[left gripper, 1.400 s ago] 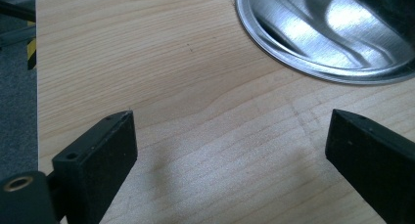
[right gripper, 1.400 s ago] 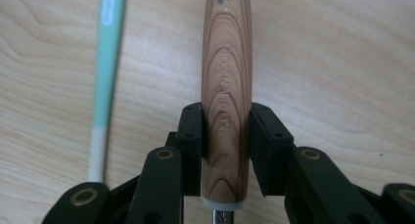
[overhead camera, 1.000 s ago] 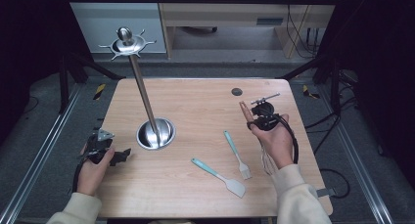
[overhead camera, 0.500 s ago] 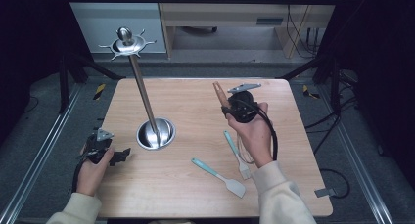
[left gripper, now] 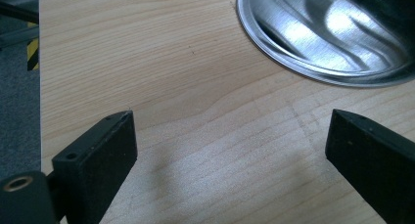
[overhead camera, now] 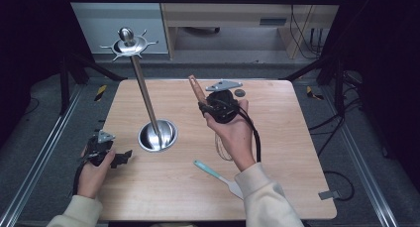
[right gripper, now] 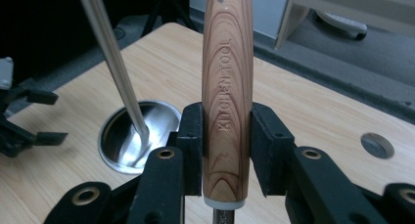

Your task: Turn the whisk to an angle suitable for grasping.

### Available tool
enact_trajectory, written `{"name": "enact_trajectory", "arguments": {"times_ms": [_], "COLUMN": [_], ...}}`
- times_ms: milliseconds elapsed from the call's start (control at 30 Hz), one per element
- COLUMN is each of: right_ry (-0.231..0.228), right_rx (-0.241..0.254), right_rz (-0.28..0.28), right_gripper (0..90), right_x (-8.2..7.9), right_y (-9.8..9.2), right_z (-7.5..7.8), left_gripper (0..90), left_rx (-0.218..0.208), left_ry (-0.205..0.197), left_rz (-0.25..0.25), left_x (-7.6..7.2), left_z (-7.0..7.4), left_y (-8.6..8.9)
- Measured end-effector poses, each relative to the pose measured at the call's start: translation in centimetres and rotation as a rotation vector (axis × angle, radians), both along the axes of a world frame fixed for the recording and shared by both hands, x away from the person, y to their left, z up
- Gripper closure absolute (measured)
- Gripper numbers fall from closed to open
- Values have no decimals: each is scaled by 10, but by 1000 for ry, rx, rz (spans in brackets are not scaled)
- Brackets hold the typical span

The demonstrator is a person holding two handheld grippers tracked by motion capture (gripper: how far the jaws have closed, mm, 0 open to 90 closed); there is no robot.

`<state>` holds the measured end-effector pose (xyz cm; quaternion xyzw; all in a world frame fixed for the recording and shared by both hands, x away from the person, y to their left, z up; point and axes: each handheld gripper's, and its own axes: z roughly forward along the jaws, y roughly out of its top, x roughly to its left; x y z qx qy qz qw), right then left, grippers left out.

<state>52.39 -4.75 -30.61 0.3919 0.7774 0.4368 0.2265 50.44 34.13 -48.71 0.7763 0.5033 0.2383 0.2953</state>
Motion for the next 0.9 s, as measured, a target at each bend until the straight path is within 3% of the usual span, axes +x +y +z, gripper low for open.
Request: {"name": "enact_trajectory", "arguments": {"times_ms": [300,900], "right_ry": [-76,-158], "right_rx": [70,135], "right_rz": [51,113], "right_gripper": [688,688], "right_x": [-7,-17], "right_y": [22,41], "right_z": [10,26], "left_gripper": [46,46], "left_rx": [-5,-8], "left_ry": [2,-1], "left_rz": [-1,0], "left_x": [0,0], "left_z": [0,1], "left_y": [0,1]}}
